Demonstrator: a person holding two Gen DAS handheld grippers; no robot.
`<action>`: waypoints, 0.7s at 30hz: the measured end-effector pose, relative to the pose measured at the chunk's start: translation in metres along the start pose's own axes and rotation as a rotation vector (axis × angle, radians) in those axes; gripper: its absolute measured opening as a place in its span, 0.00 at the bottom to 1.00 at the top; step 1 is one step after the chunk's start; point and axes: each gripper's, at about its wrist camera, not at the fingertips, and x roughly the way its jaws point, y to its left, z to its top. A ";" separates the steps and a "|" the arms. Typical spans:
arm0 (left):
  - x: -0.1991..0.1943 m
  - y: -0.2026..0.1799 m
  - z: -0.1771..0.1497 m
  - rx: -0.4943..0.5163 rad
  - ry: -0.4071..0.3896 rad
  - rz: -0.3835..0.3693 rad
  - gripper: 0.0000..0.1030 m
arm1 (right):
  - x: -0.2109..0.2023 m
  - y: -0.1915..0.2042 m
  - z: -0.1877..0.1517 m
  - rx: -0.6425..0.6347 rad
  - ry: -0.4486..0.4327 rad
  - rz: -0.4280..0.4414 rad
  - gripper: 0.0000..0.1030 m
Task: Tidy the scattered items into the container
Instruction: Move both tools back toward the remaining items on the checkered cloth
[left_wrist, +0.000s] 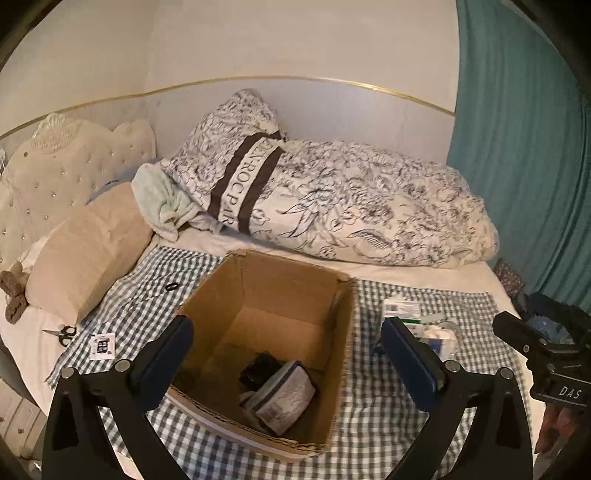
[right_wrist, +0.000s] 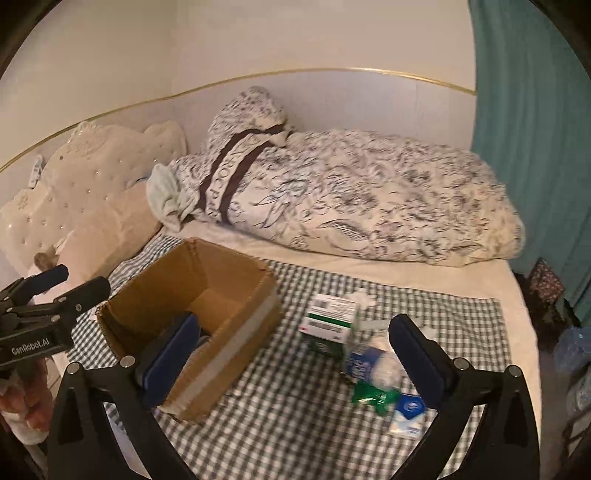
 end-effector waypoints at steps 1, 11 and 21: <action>-0.003 -0.003 -0.001 -0.001 -0.007 -0.015 1.00 | -0.006 -0.005 -0.001 0.005 -0.007 -0.010 1.00; -0.030 -0.050 0.002 0.060 -0.063 -0.046 1.00 | -0.049 -0.051 -0.017 -0.001 -0.029 -0.133 1.00; -0.038 -0.107 0.002 0.137 -0.088 -0.119 1.00 | -0.073 -0.096 -0.035 0.034 -0.029 -0.180 1.00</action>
